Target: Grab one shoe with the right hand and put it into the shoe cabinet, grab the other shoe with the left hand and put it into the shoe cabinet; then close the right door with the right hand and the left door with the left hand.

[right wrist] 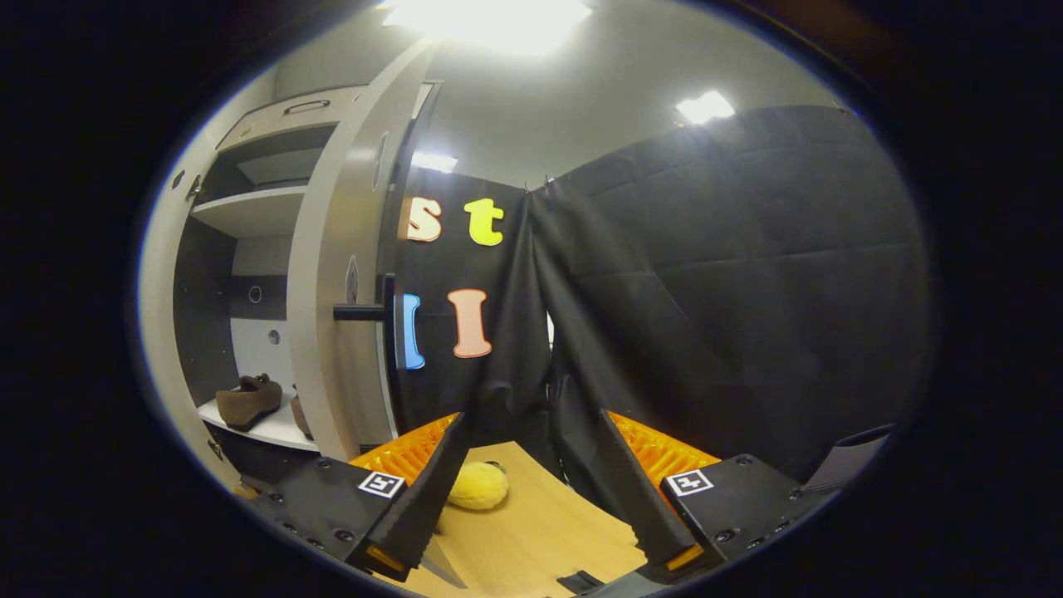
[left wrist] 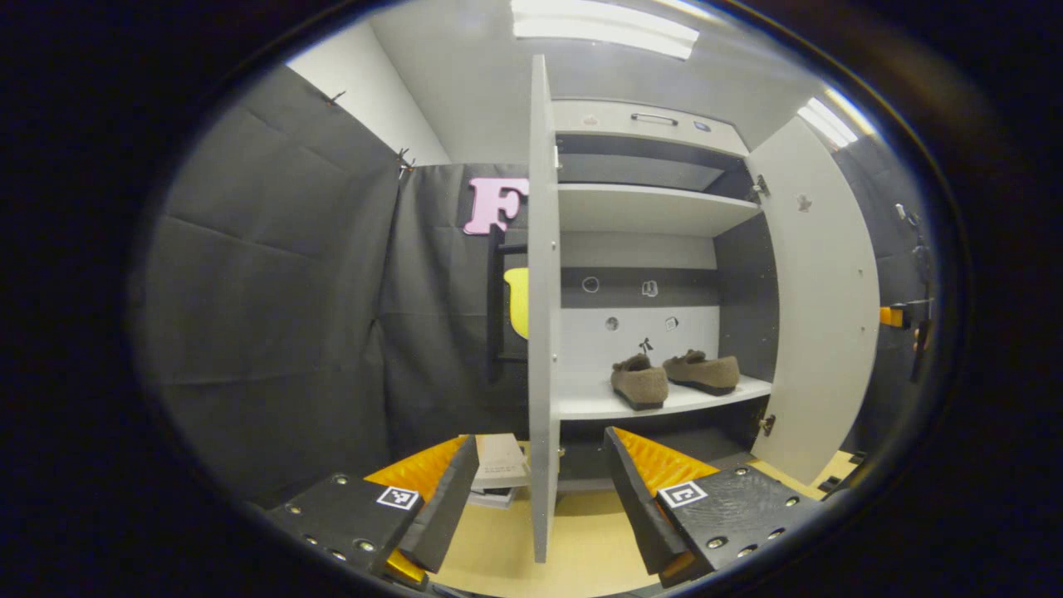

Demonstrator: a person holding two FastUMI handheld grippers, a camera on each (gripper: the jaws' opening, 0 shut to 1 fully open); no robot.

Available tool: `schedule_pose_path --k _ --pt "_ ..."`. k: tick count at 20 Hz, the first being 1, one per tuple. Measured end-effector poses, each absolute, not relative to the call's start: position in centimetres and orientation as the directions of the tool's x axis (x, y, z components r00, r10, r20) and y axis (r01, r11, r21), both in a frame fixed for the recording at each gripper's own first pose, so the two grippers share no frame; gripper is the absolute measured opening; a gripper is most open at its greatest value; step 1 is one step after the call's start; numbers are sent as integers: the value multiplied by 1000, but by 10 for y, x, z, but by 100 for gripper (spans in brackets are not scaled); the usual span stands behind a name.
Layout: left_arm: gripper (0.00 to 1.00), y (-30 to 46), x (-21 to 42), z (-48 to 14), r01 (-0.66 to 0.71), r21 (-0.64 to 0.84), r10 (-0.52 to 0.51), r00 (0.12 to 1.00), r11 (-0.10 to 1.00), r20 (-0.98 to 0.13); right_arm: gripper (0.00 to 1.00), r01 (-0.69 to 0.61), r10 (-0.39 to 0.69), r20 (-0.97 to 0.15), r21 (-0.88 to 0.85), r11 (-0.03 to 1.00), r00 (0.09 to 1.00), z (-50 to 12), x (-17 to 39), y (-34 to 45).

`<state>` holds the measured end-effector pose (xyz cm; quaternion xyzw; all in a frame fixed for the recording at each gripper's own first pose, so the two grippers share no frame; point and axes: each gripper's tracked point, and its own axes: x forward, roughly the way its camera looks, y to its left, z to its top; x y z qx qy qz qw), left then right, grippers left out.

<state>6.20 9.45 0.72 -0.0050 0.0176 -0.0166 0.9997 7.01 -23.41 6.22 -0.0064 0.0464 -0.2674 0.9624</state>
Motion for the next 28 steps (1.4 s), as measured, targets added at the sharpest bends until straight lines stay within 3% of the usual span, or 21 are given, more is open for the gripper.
schedule_pose_path --k 3,4,6,7,8,9,12,13,14,15,28 --pt "88 111 61 5 3 -11 -3 999 1000 -46 94 520 -525 -58 -81 850 849 65 75 -225" --pt "95 116 58 3 -7 -9 6 999 1000 -47 94 523 -530 -48 -106 846 847 65 75 -223" --pt "95 123 55 4 -15 -9 14 999 1000 -49 89 502 -507 -53 -86 860 860 67 73 -211" --pt "95 125 55 4 -16 -12 16 999 1000 -48 83 499 -502 -61 -66 864 863 66 74 -206" --pt "88 127 54 5 -18 -16 17 999 1000 -45 76 506 -509 -53 -66 860 859 66 76 -205" --pt "95 129 54 4 -19 -20 18 999 1000 -42 72 516 -520 -51 -76 853 853 65 77 -204" --pt "95 131 55 6 -13 -23 12 999 1000 -38 75 503 -507 -50 -75 861 860 66 76 -189" --pt "88 132 54 6 -14 -23 13 999 1000 -39 76 487 -491 -51 -73 870 869 66 76 -181" --pt "95 132 54 4 -11 -26 10 999 1000 -40 76 473 -477 -49 -76 878 878 66 76 -173" --pt "95 131 54 3 -8 -29 7 999 1000 -43 72 457 -462 -47 -82 886 886 67 77 -165" --pt "95 153 35 4 -59 -40 58 998 997 -38 76 290 -294 -45 -81 954 955 67 106 -82"
